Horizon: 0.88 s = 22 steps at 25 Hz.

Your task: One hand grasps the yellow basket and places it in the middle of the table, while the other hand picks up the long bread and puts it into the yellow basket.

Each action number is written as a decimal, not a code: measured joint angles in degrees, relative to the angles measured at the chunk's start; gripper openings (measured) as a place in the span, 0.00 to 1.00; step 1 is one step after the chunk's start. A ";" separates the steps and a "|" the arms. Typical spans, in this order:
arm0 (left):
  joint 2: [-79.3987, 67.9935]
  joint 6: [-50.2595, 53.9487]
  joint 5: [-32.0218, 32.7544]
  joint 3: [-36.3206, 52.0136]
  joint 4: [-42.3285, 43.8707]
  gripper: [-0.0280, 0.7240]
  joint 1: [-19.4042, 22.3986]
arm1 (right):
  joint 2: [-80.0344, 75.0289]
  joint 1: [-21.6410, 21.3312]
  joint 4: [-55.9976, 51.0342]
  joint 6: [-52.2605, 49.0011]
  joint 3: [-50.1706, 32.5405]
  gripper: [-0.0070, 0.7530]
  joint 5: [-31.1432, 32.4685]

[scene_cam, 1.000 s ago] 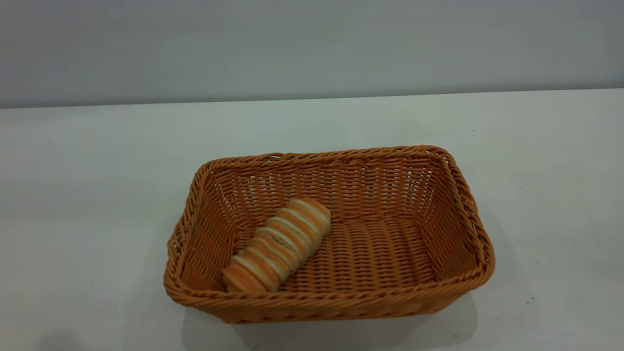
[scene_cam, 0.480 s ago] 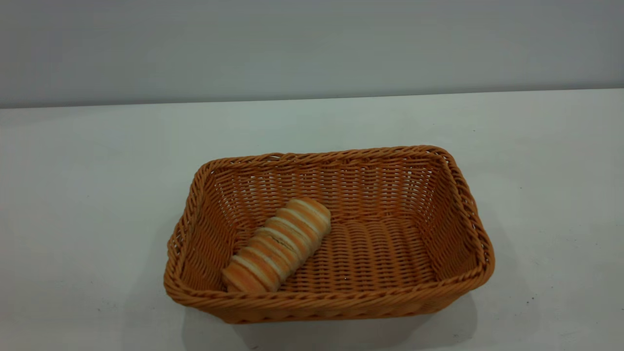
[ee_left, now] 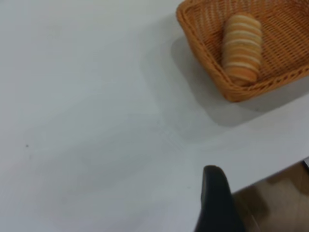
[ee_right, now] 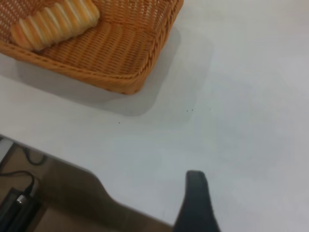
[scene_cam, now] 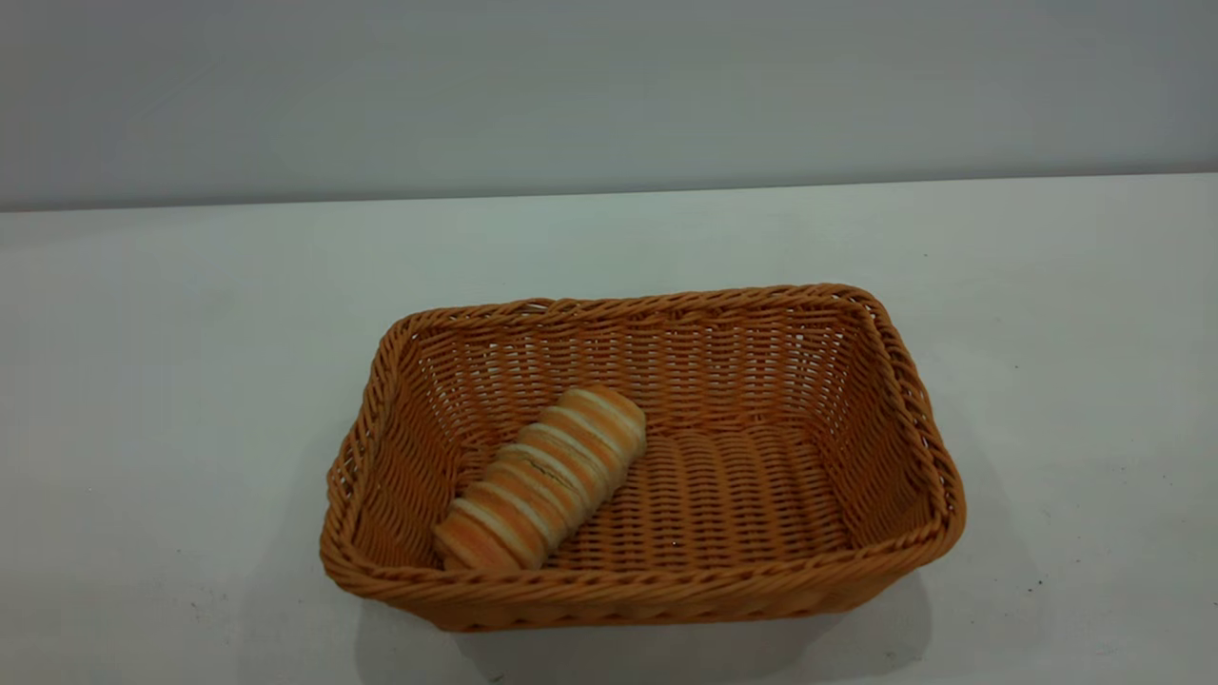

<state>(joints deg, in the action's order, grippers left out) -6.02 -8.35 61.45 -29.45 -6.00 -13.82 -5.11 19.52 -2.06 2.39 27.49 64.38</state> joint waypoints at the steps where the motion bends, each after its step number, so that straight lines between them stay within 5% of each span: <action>1: 0.14 0.35 1.54 0.00 0.41 0.74 0.00 | 0.00 0.00 0.06 0.00 0.00 0.78 0.00; 22: 0.12 3.41 3.59 1.41 1.56 0.74 0.00 | 0.00 0.00 0.06 -0.05 0.00 0.75 0.00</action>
<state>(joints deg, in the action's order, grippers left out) -5.90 -4.94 65.04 -28.04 -4.44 -13.82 -5.11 19.52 -2.00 2.35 27.49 64.38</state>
